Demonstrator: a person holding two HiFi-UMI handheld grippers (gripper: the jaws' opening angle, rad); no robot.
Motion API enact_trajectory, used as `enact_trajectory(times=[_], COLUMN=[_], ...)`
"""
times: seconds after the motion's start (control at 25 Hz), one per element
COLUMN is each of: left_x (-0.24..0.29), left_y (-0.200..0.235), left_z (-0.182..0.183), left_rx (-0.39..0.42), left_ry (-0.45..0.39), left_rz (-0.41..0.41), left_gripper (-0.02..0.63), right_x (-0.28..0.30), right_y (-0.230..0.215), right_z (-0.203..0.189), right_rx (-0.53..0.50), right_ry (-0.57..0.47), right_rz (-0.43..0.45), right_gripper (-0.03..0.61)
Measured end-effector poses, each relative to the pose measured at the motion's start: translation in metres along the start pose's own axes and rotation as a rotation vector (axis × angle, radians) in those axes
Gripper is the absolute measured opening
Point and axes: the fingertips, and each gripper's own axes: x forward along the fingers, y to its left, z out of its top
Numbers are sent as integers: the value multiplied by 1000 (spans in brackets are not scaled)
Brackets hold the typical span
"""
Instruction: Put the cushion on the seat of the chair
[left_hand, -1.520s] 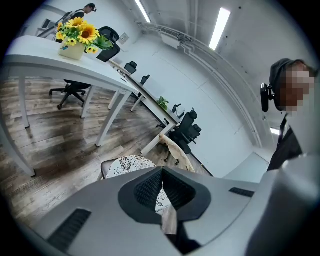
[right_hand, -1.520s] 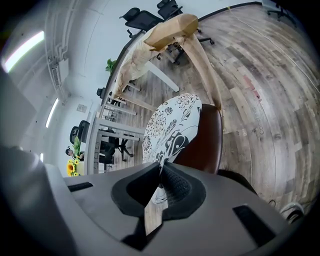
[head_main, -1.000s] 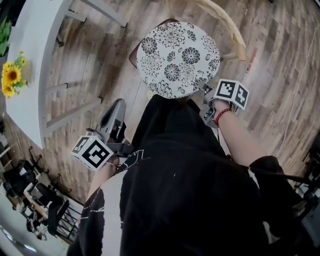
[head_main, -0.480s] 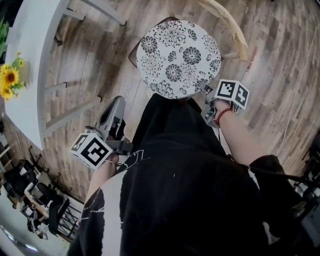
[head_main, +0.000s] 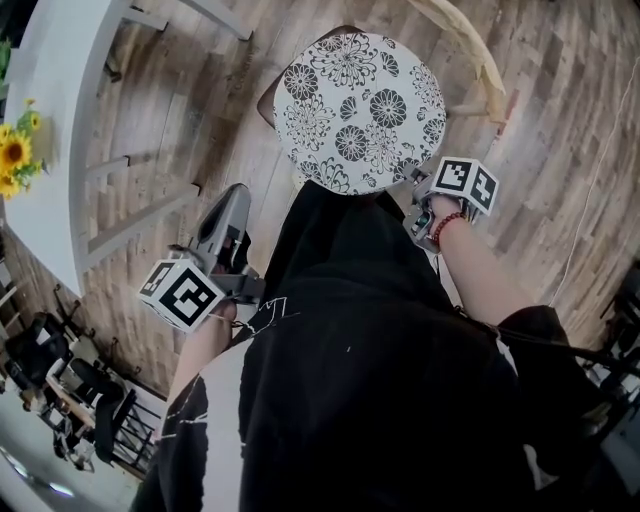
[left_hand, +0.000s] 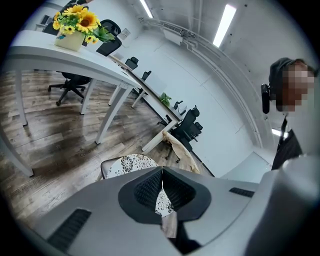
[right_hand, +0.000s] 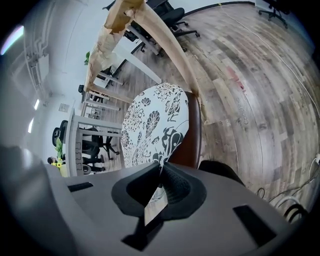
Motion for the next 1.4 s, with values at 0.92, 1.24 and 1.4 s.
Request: enact_trajectory(times=[0.92, 1.24, 1.4], left_x=[4, 3, 0], left_y=[21, 30, 36], left_z=[-3, -4, -8], left_rx=[-36, -42, -49], left_ry=[18, 16, 10], left_rz=[27, 44, 59], left_gripper=[15, 15, 15], right_x=[35, 47, 52], right_y=[-18, -33, -41], right_z=[-4, -7, -8], right_rx=[-15, -10, -57], right_ry=[60, 78, 89], right_rz=[-84, -126, -146], right_gripper=[23, 23, 23])
